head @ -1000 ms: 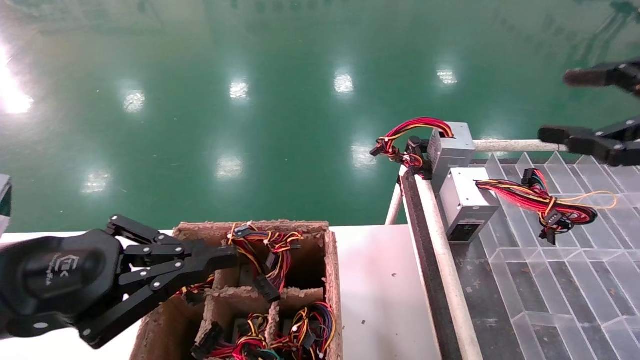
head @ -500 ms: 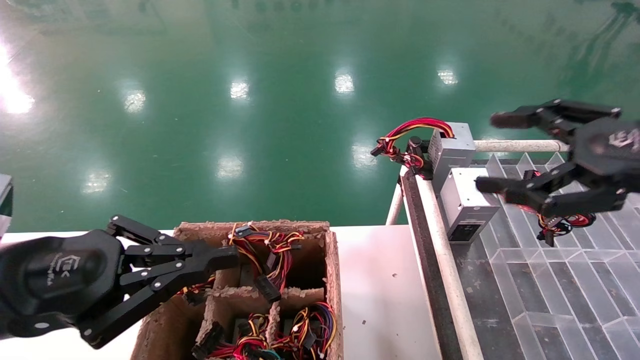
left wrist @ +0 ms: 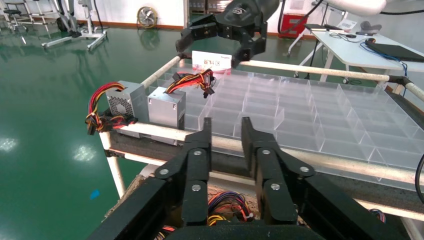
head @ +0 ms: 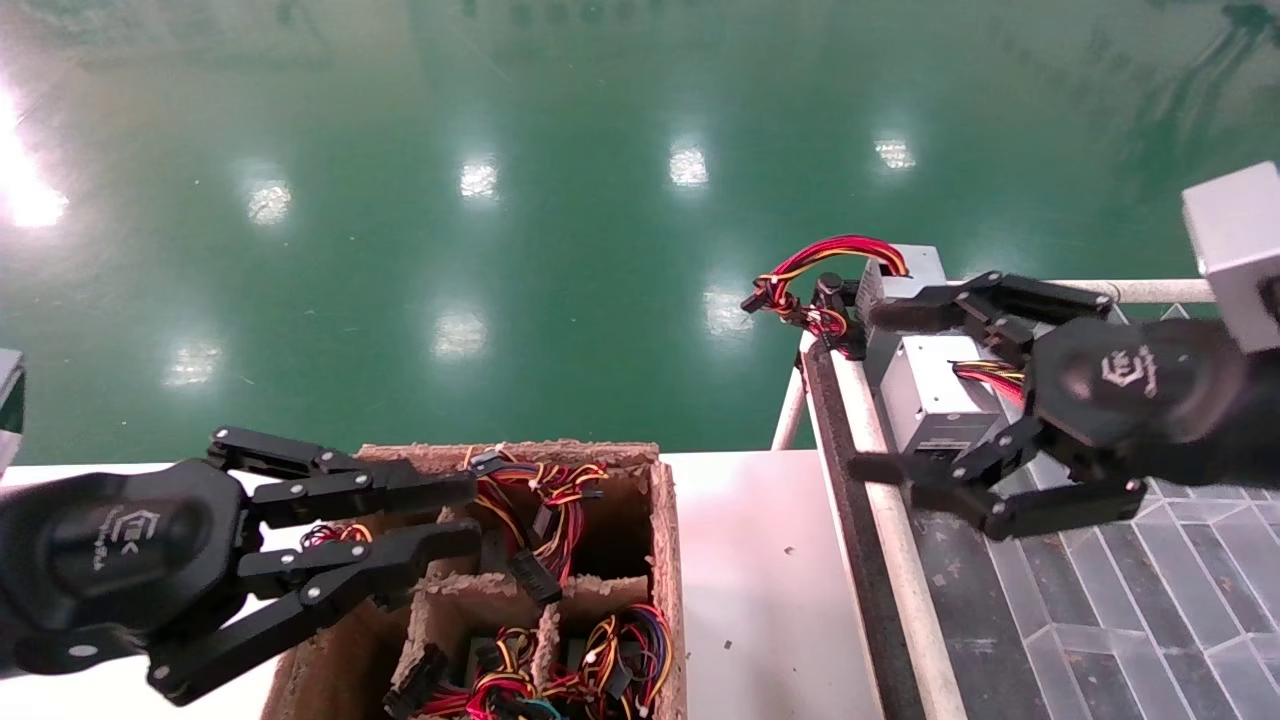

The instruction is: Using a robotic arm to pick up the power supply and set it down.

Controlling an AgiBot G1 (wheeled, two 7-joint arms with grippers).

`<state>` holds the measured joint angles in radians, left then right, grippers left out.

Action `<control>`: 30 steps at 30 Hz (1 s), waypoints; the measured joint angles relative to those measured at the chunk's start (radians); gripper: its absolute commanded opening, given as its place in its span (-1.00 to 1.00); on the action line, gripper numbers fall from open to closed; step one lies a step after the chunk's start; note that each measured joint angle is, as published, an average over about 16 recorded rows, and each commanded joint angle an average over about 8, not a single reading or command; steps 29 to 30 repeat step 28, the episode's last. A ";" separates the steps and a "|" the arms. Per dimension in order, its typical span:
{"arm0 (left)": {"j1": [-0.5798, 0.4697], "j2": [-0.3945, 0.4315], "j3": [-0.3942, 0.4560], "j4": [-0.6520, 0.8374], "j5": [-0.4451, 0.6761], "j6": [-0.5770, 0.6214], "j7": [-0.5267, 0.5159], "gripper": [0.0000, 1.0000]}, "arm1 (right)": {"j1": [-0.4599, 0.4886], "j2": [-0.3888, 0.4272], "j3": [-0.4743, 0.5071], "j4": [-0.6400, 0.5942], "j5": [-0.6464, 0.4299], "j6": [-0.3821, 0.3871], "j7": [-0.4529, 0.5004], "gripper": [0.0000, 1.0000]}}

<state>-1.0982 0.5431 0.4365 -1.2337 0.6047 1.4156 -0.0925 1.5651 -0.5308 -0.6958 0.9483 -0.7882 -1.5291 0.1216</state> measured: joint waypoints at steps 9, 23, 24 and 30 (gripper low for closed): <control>0.000 0.000 0.000 0.000 0.000 0.000 0.000 1.00 | -0.159 -0.026 0.135 0.109 0.019 0.011 0.021 1.00; 0.000 0.000 0.000 0.000 0.000 0.000 0.000 1.00 | -0.388 -0.064 0.329 0.266 0.046 0.026 0.052 1.00; 0.000 0.000 0.000 0.000 0.000 0.000 0.000 1.00 | -0.397 -0.065 0.336 0.272 0.047 0.027 0.053 1.00; 0.000 0.000 0.000 0.000 0.000 0.000 0.000 1.00 | -0.431 -0.071 0.366 0.295 0.051 0.029 0.058 1.00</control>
